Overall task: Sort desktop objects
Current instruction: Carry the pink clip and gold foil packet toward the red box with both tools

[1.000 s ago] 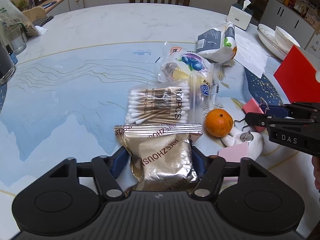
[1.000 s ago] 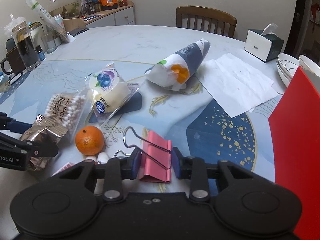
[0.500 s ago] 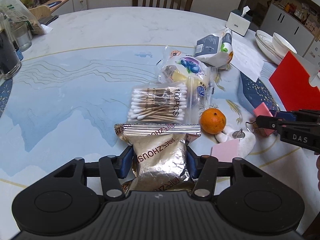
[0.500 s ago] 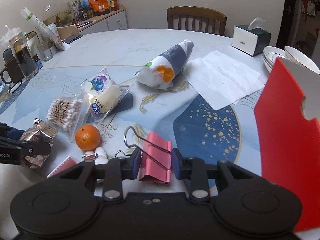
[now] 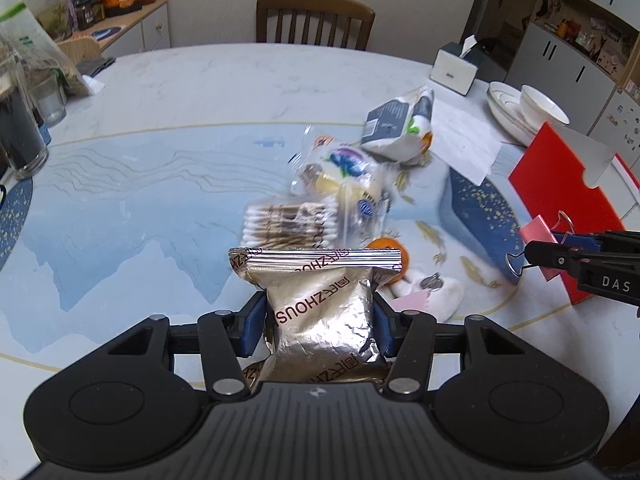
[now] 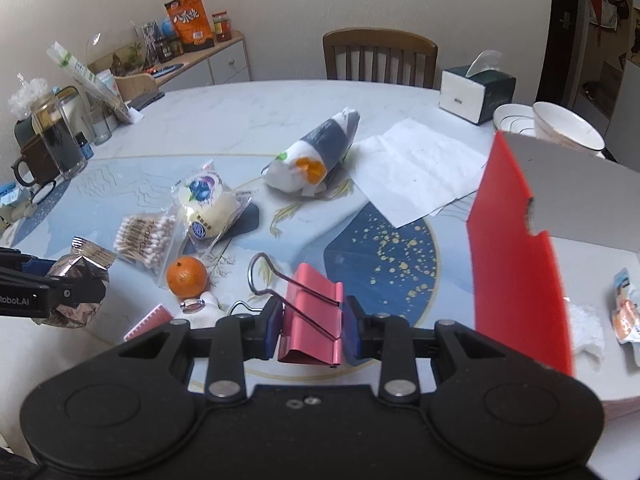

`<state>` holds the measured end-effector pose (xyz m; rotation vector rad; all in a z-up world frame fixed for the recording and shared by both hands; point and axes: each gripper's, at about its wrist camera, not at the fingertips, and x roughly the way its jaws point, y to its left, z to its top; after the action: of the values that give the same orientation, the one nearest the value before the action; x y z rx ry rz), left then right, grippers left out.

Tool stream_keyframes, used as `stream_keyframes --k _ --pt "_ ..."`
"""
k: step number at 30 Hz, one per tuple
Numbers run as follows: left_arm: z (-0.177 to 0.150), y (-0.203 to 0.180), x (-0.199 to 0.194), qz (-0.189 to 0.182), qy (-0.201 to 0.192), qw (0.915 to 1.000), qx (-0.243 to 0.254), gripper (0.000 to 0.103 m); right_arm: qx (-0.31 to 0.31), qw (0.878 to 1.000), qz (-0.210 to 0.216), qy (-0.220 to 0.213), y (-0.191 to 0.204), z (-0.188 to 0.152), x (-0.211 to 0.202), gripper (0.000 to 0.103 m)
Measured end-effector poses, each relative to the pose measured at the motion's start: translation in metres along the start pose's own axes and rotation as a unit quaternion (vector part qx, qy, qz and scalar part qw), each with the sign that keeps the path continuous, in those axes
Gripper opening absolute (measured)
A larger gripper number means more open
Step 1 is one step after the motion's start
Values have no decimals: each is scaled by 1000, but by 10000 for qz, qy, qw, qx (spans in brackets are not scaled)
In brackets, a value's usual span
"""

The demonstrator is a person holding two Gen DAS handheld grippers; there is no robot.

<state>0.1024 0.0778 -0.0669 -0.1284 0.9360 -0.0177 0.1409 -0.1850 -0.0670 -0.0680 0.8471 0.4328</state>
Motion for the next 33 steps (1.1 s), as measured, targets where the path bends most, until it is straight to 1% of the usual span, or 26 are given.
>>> stream_keyframes --k 9,17,20,21,24,28,29,31,32,33 --pt "10 -26 -16 -144 -193 9996 171 53 121 9997 113 -196 -16 8 -36 32" --pt "26 -65 -25 -383 -400 9974 455 52 274 9985 190 -431 -39 14 -70 32" --pt "30 -81 -25 -501 -454 9962 558 38 323 9977 158 -568 -52 16 -83 32" --pt "31 -86 -24 -547 -437 9960 564 35 350 9975 141 -603 -57 17 -86 32" --pt "31 -100 -18 -609 -392 9955 617 34 429 9966 97 -698 -73 17 -96 31" --pt "33 -111 -9 -489 -366 9962 625 34 539 9957 43 -749 -94 16 -105 32" --pt "34 -113 -6 -478 -376 9959 671 35 547 9956 39 -755 -98 16 -105 32" --pt "37 -116 4 -475 -282 9955 775 48 580 9954 33 -759 -106 15 -106 32" --pt "40 -118 10 -431 -216 9953 842 60 611 9952 31 -760 -109 14 -106 32" --pt "42 -120 15 -354 -202 9951 901 63 638 9950 26 -762 -112 12 -107 32"
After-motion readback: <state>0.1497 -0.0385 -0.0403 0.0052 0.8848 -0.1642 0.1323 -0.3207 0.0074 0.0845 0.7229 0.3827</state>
